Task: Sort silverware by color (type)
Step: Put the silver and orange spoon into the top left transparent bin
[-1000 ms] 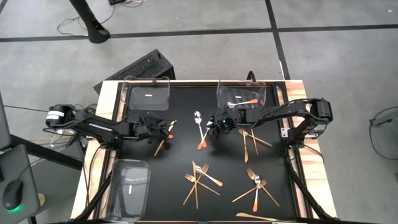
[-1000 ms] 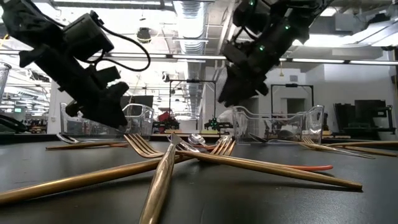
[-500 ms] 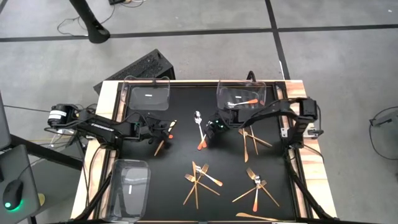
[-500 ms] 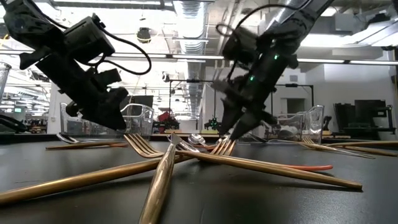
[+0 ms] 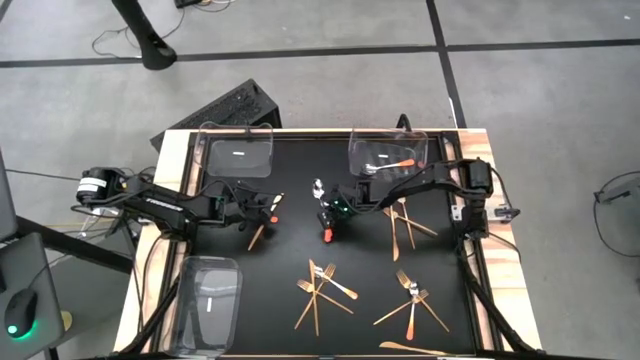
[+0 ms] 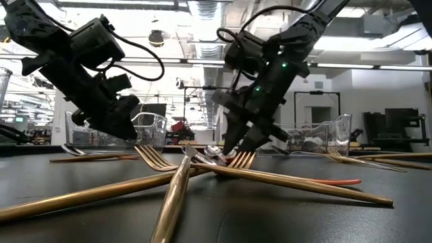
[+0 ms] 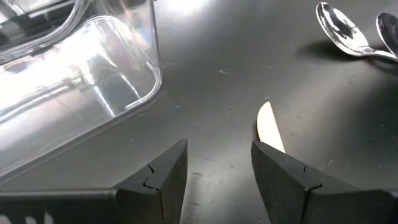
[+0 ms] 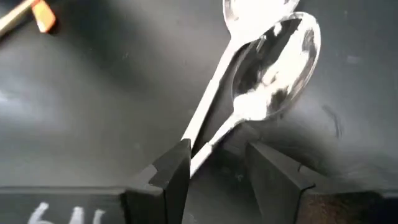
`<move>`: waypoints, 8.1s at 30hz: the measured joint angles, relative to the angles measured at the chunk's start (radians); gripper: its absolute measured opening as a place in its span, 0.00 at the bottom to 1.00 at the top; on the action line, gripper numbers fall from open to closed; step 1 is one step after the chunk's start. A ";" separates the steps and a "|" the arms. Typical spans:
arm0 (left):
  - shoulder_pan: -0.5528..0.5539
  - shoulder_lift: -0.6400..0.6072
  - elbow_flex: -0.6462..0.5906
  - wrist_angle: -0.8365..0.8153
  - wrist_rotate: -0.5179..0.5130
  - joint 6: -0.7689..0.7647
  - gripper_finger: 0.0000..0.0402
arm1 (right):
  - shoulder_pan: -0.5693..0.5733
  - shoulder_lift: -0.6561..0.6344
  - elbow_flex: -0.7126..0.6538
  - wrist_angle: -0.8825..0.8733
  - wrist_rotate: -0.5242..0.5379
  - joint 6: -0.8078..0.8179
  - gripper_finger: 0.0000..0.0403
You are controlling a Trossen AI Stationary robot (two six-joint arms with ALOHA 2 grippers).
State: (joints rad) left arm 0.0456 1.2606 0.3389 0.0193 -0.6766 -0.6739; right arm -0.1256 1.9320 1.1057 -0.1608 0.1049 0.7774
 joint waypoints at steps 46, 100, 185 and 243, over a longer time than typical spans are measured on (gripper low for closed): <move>0.000 0.000 0.000 -0.005 0.024 0.000 0.40 | 0.034 0.002 0.020 -0.218 0.024 -0.309 0.05; 0.062 0.000 0.013 0.767 0.184 0.376 0.70 | 0.116 -0.080 -0.052 0.562 0.487 -0.993 0.01; 0.149 0.086 0.163 0.302 0.143 0.381 0.30 | -0.062 0.174 0.296 0.038 -0.030 -0.786 0.45; 0.137 0.047 0.163 0.084 0.140 0.271 0.29 | -0.002 0.252 0.426 -0.152 -0.136 -0.794 0.28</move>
State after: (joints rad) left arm 0.1829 1.3079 0.5022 0.1034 -0.5370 -0.4030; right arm -0.1279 2.1838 1.5319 -0.3126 -0.0306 -0.0162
